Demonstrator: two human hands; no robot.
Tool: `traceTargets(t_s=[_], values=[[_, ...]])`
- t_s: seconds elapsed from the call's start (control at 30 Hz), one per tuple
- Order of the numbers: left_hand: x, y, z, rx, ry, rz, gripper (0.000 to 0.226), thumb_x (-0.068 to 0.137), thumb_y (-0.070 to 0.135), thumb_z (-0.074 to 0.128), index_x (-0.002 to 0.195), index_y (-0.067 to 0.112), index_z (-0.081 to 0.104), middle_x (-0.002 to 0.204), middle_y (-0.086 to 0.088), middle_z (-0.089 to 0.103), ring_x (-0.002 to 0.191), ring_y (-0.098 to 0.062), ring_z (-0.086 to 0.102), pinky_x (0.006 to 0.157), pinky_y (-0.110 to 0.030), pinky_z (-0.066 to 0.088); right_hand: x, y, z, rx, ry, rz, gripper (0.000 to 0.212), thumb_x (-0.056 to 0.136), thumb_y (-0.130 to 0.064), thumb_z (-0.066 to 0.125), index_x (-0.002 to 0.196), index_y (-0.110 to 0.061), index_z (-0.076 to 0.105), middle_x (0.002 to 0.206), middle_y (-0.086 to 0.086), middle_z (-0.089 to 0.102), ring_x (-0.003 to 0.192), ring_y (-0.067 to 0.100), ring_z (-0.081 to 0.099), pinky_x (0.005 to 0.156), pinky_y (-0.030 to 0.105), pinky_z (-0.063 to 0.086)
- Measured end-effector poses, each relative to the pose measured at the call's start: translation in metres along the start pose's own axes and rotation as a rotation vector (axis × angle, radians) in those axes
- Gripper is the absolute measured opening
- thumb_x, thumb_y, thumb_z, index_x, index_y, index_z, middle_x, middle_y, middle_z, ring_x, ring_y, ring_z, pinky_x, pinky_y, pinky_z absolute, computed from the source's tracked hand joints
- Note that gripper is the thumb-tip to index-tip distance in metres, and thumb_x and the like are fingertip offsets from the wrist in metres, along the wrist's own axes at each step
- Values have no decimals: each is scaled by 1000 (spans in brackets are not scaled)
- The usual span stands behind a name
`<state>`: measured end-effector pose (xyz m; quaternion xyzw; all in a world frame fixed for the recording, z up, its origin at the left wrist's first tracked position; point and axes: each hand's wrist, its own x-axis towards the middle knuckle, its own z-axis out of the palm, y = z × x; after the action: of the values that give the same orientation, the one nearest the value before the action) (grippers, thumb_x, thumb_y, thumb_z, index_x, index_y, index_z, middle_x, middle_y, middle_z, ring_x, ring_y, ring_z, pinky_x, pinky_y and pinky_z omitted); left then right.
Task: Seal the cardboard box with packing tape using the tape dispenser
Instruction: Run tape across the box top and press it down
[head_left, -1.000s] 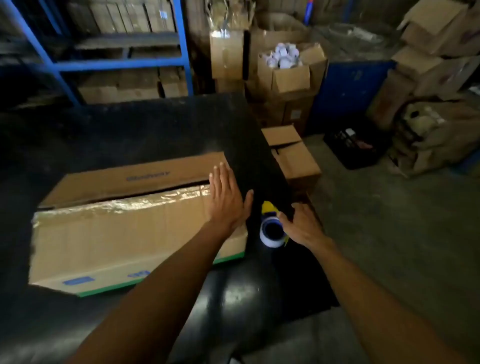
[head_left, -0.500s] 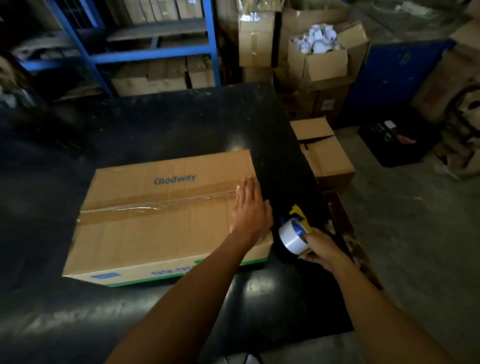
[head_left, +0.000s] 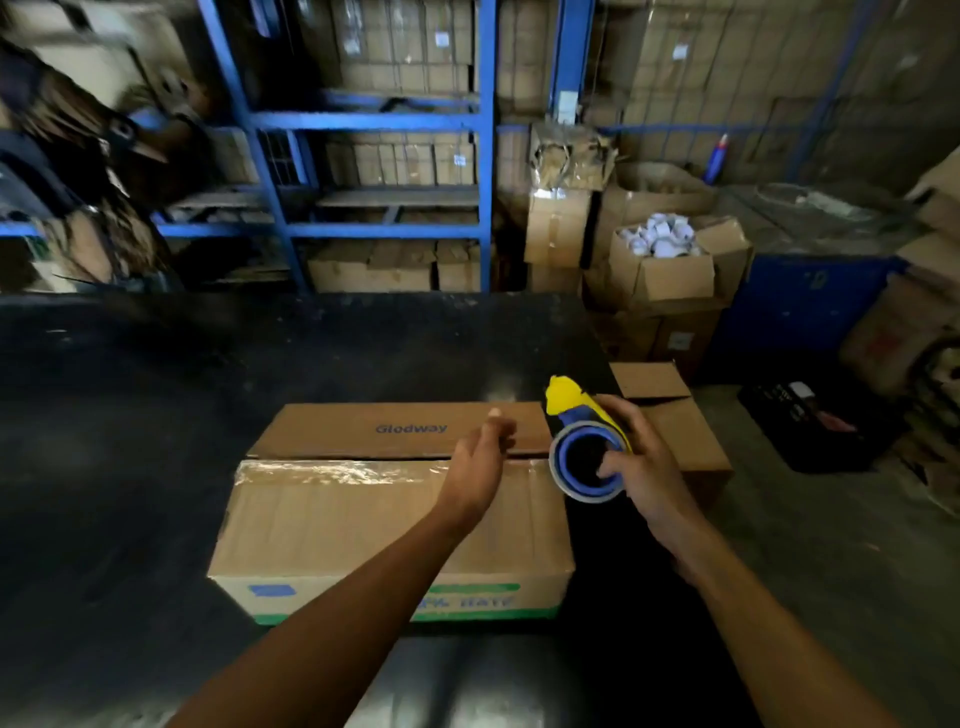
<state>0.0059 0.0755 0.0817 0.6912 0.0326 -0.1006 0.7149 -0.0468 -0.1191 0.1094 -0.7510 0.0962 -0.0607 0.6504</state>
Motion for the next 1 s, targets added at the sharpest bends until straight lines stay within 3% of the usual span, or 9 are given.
traceTargets(t_s=[0.1,0.2,0.37,0.57,0.63,0.7,0.8,0.9,1.0], values=[[-7,25,-27,-351,-3,-166,67,101,56,34,120,-2,63,126,-21,65,117,-30,63,110,-43,44,-10,-16,29,-371,11,-332,70,66,-10,60,127,-44,53,111,-8,58,94,5,57,82,18,45],[-25,46,-61,-504,-112,-189,75,99,61,34,128,-5,57,126,-25,65,120,-34,62,111,-47,41,-15,-17,59,-696,-64,-533,70,69,-17,60,133,-43,48,102,-6,47,89,16,54,77,27,46],[-44,57,-120,-570,-77,-186,58,100,49,46,120,-2,63,115,-20,72,111,-31,67,103,-42,49,-13,-25,107,-625,-160,-631,75,71,-10,65,134,-45,46,105,-9,47,96,14,54,83,34,50],[-30,63,-178,-624,235,-339,29,94,13,64,117,-5,64,84,-15,71,77,-25,68,56,-33,62,0,-43,177,-567,-292,-697,66,75,-19,65,132,-50,50,93,-13,44,83,8,54,73,30,49],[-23,67,-195,-571,385,-325,11,90,0,64,97,-9,65,66,-15,66,62,-25,63,51,-35,58,9,-48,198,-600,-375,-688,64,76,-28,65,131,-57,49,93,-14,43,82,7,55,73,29,50],[-17,72,-220,-564,566,-275,7,87,-6,64,91,-11,61,65,-17,60,57,-27,61,46,-33,56,21,-53,212,-632,-421,-676,62,74,-35,68,127,-62,49,93,-14,47,82,7,57,73,30,50],[1,72,-272,-703,689,-208,15,92,-4,61,97,-18,60,71,-23,64,70,-33,70,62,-39,59,44,-60,208,-670,-417,-666,58,70,-50,69,124,-63,50,91,-11,48,80,9,58,71,32,50],[16,60,-289,-693,623,-162,19,95,4,63,101,-14,63,85,-24,73,71,-30,74,57,-34,62,68,-59,203,-821,-453,-669,60,70,-61,68,128,-56,52,90,-10,42,78,10,54,68,30,48],[28,31,-278,-672,618,-175,18,96,9,63,100,-8,67,73,-15,74,67,-24,73,64,-32,61,83,-42,212,-924,-515,-587,44,73,-61,66,115,-61,55,91,-8,41,78,11,53,68,38,50]])
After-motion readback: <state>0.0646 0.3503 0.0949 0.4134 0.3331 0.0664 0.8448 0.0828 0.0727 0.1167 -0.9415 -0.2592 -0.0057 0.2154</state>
